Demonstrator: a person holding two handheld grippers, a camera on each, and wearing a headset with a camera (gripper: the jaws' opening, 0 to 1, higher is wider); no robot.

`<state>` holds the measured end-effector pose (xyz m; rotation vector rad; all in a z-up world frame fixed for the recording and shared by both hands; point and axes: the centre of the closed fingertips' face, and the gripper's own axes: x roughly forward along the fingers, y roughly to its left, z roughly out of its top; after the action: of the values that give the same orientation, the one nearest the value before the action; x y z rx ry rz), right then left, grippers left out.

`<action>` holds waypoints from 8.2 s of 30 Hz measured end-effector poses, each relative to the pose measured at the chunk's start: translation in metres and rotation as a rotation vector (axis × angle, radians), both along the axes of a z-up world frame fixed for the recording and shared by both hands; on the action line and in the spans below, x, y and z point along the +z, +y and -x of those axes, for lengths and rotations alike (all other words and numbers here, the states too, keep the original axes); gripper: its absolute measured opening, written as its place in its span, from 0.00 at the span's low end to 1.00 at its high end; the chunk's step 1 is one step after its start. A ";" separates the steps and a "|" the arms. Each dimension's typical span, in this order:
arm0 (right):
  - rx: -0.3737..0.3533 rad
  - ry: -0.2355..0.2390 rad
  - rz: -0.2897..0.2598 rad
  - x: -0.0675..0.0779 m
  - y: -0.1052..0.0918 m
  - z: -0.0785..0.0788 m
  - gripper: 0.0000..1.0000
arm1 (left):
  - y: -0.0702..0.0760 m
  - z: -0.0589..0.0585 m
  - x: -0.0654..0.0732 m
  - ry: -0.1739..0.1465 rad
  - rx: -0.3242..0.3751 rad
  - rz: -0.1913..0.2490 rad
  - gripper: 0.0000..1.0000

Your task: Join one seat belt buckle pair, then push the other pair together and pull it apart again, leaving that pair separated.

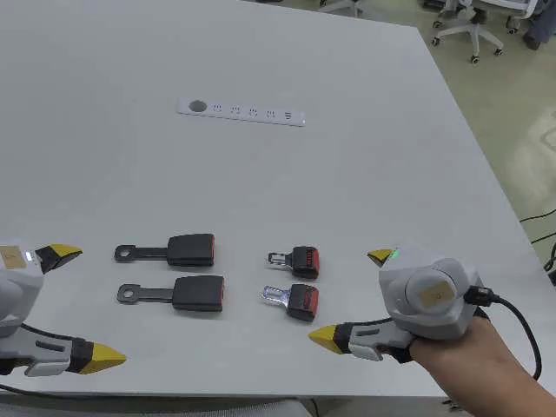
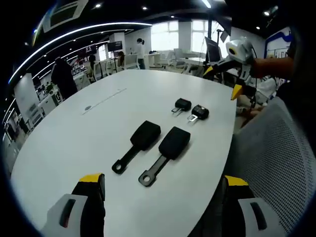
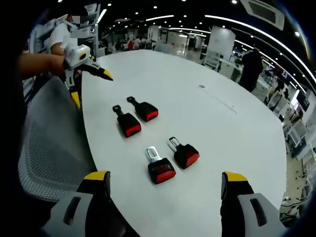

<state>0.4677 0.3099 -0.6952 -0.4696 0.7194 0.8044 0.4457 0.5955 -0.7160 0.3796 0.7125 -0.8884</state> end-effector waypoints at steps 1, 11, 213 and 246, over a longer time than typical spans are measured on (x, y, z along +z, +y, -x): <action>0.001 -0.002 0.002 0.000 0.000 -0.001 0.92 | 0.000 0.000 0.000 0.000 0.000 0.001 1.00; 0.008 -0.019 0.002 0.000 0.002 -0.001 0.97 | 0.001 0.000 -0.003 0.007 0.002 -0.006 1.00; 0.673 0.174 0.178 -0.104 0.104 -0.013 0.30 | -0.097 -0.033 -0.081 0.085 -0.602 -0.270 0.33; 0.626 0.177 0.202 -0.104 0.128 -0.014 0.29 | -0.098 -0.035 -0.080 0.097 -0.628 -0.288 0.33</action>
<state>0.4812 0.4378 -0.7991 -0.8342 0.8329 1.3788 0.4803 0.4979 -0.7963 0.8498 0.8290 -1.4063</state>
